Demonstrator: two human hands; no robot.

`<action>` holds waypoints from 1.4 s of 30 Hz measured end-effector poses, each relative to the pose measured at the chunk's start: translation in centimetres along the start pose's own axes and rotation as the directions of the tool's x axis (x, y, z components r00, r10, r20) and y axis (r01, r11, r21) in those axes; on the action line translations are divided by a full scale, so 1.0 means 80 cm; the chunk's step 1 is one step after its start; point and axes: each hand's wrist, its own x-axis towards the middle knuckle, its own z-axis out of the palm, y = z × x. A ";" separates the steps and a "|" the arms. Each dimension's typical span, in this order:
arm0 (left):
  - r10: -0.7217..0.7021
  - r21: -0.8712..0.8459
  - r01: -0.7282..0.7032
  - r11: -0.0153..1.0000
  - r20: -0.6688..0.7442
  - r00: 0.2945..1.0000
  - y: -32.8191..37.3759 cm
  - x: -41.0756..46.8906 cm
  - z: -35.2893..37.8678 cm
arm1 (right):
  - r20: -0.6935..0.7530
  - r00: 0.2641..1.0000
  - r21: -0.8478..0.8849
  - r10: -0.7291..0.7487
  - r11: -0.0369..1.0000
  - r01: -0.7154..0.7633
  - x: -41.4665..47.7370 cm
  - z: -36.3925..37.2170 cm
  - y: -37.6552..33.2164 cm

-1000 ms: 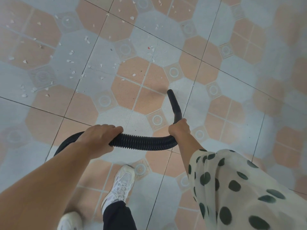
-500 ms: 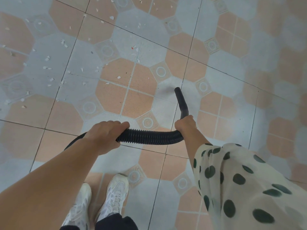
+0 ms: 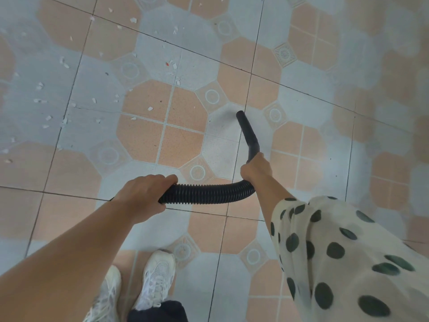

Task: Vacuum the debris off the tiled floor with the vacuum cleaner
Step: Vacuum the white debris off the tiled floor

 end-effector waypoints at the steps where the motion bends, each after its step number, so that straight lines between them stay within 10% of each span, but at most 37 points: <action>1: -0.002 0.003 0.002 1.000 0.014 1.000 -0.001 -0.006 -0.005 | 0.023 0.999 -0.015 -0.027 1.000 0.027 -0.006 0.002 0.000; 13: -0.114 -0.033 0.115 0.993 0.021 0.993 -0.054 -0.061 -0.041 | 0.179 0.943 -0.151 -0.281 0.939 0.308 -0.059 0.008 -0.085; 42: -0.177 -0.160 0.165 0.973 -0.063 0.982 -0.191 -0.038 -0.095 | -0.036 0.962 -0.200 -0.269 0.945 0.257 -0.050 0.025 -0.278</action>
